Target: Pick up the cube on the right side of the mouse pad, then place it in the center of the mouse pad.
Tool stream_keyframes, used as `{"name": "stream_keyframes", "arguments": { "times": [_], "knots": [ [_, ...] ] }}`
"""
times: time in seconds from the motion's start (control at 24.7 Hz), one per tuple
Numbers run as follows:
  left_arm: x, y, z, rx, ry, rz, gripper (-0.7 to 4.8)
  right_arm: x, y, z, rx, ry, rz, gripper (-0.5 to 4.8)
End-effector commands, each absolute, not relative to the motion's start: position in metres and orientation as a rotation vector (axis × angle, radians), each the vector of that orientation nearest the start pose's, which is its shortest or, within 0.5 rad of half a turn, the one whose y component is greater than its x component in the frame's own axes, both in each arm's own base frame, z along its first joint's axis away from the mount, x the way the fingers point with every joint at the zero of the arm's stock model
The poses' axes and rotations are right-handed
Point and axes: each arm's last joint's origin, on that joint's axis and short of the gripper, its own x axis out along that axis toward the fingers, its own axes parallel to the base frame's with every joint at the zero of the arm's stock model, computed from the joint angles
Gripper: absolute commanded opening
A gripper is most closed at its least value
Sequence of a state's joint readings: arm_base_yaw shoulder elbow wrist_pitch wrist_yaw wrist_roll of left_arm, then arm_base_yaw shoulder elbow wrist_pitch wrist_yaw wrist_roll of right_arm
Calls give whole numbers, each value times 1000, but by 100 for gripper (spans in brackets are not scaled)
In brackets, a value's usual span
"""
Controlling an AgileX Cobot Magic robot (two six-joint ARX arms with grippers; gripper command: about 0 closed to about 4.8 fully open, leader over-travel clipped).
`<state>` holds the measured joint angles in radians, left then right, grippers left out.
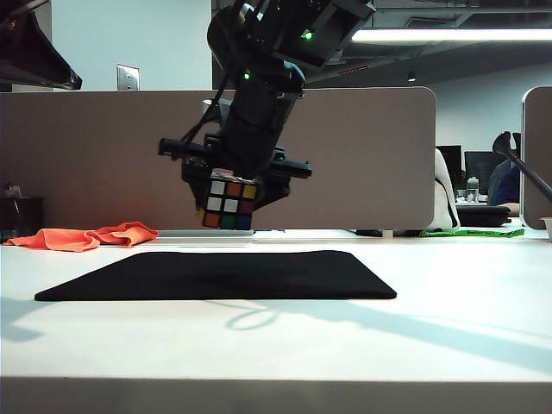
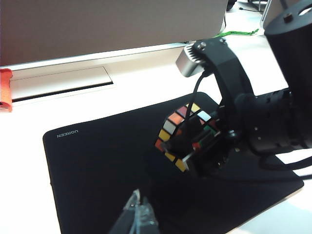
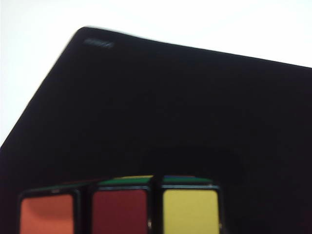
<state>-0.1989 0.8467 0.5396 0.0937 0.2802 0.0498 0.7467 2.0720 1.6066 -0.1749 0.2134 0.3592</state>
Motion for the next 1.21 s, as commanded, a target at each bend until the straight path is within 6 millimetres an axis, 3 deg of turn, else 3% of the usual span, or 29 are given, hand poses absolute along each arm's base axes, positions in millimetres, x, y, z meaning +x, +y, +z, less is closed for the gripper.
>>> {"name": "stream_keyframes", "arguments": {
  "times": [0.04,0.53,1.21],
  "knots": [
    [185,-46,268,35,185,-487,-6,350,315,229,121,609,332,211],
    [185,-46,268,31,186,-487,-6,352,316,232,238,579,268,211],
    [185,-46,268,2,192,-485,-6,355,316,216,199,611,230,211]
  ]
}}
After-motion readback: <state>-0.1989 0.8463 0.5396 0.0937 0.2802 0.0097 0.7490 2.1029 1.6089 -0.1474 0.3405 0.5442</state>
